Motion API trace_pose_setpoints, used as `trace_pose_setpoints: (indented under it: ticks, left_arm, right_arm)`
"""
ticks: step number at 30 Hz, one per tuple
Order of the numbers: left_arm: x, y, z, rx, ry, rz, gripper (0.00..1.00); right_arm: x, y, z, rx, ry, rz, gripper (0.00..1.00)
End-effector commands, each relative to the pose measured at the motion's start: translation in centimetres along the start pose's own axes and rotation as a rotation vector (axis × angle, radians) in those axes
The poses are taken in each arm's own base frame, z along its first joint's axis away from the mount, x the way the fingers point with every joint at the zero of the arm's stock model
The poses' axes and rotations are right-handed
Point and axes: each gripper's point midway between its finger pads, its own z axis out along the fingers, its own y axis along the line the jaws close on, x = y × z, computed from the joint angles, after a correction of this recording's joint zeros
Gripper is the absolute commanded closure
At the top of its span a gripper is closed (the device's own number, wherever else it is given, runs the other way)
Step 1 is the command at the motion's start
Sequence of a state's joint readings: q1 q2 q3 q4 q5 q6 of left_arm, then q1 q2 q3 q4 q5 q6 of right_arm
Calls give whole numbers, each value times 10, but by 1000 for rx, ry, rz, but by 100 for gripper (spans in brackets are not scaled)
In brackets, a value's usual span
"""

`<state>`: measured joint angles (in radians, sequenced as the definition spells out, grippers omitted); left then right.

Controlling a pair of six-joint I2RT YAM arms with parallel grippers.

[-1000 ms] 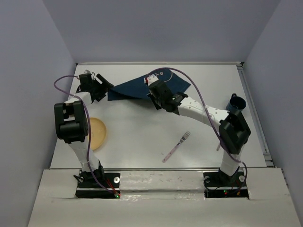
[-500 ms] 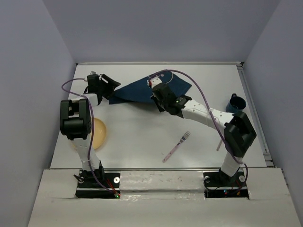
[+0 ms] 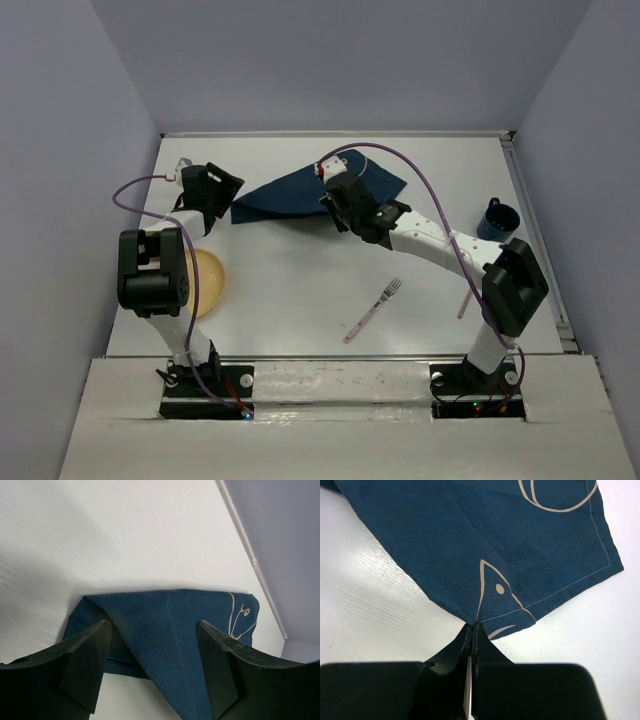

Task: Set the dinner table for one person

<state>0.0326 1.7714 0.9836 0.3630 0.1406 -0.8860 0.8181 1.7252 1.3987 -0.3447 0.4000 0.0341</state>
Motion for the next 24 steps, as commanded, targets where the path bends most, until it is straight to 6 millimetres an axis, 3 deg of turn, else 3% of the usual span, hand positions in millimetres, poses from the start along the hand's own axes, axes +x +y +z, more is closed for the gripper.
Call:
trace_pose_setpoints:
  ticks: [1,8,16,18,20,21,24]
  left_arm:
    - [-19,-10,-12,20,-92,40,21]
    - [9,-6,4,25,18,30,24]
    - [15,-6,17,15,40,-18,27]
    - [23,-15,20,24,38,-7,29]
    - [19,-18,24,25,24,-26,40]
    - [17,-23,25,48,9,-30,59]
    - [15,-31,31,74,4,-31,77]
  right_arm:
    - [-29,-7,-13,19,-94,49,100]
    - [-33,-8,-17,13,-109,60,100]
    - [-40,-11,-25,16,-139,77,100]
    - [-39,-11,-25,14,-140,78,100]
    - [-38,-12,-26,17,-143,79,100]
    - [-36,-13,-25,20,-140,77,100]
    - [-36,-15,-23,37,-145,74,100]
